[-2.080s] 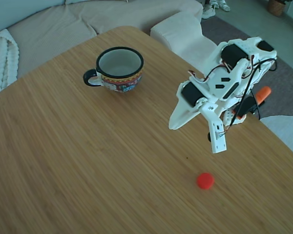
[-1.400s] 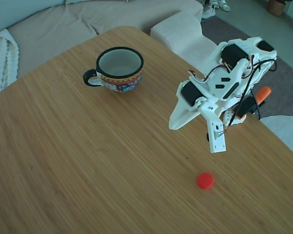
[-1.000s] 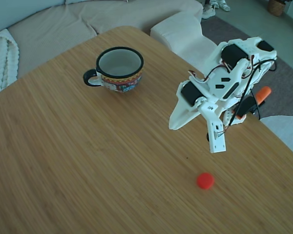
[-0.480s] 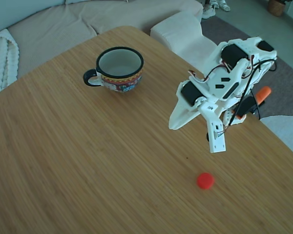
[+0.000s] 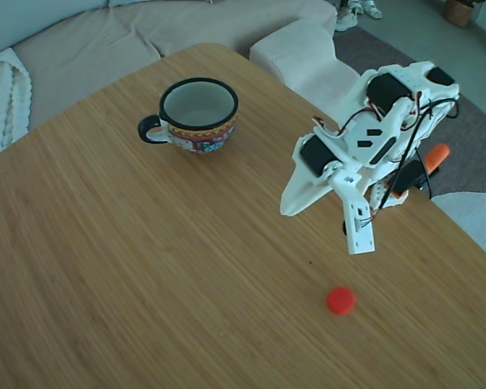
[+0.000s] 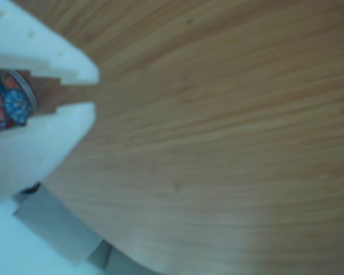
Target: Grasp a red cap and put it in the cup.
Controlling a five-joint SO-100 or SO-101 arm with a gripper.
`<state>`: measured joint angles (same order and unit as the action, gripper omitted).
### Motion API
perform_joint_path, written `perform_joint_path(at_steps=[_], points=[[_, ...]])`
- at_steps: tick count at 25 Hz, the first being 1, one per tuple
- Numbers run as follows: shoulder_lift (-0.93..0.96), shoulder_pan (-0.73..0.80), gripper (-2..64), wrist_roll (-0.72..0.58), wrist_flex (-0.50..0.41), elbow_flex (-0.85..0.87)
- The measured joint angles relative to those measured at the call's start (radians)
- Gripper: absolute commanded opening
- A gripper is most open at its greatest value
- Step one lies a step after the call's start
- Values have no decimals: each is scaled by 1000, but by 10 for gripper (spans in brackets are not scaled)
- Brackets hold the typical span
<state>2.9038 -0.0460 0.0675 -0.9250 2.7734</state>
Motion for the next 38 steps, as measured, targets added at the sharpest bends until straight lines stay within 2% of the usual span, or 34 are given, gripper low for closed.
perform_joint_path(at_steps=[5,9,17,22,28,31,38], points=[[0,11,-3,0,0,-14],[-31,54,-3,0,0,-141],[-354,143,-3,0,-6,-460],[-609,218,-3,0,-140,-684],[-810,288,-3,2,-262,-887],[-881,351,-3,2,-295,-950],[-1058,517,-3,2,-296,-1009]])
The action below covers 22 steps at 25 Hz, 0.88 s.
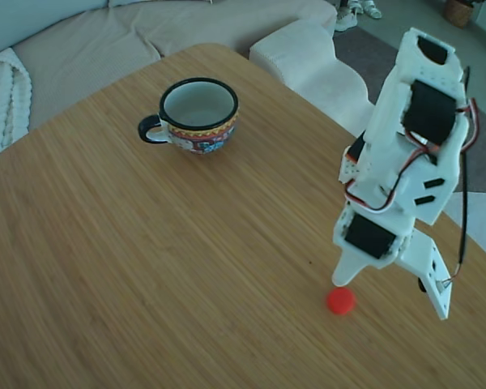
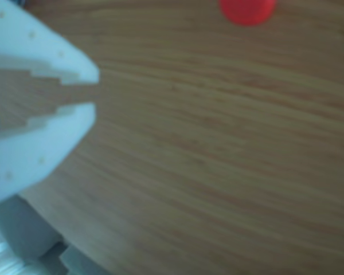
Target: Grasp a red cap and put it in the cup.
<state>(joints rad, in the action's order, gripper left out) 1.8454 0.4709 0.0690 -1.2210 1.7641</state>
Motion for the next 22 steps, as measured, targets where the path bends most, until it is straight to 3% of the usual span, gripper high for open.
perform_joint_path(at_steps=[5,15,22], points=[[-98,63,-3,0,0,-8],[-104,49,-3,-6,98,135],[-104,104,-3,-6,103,138]])
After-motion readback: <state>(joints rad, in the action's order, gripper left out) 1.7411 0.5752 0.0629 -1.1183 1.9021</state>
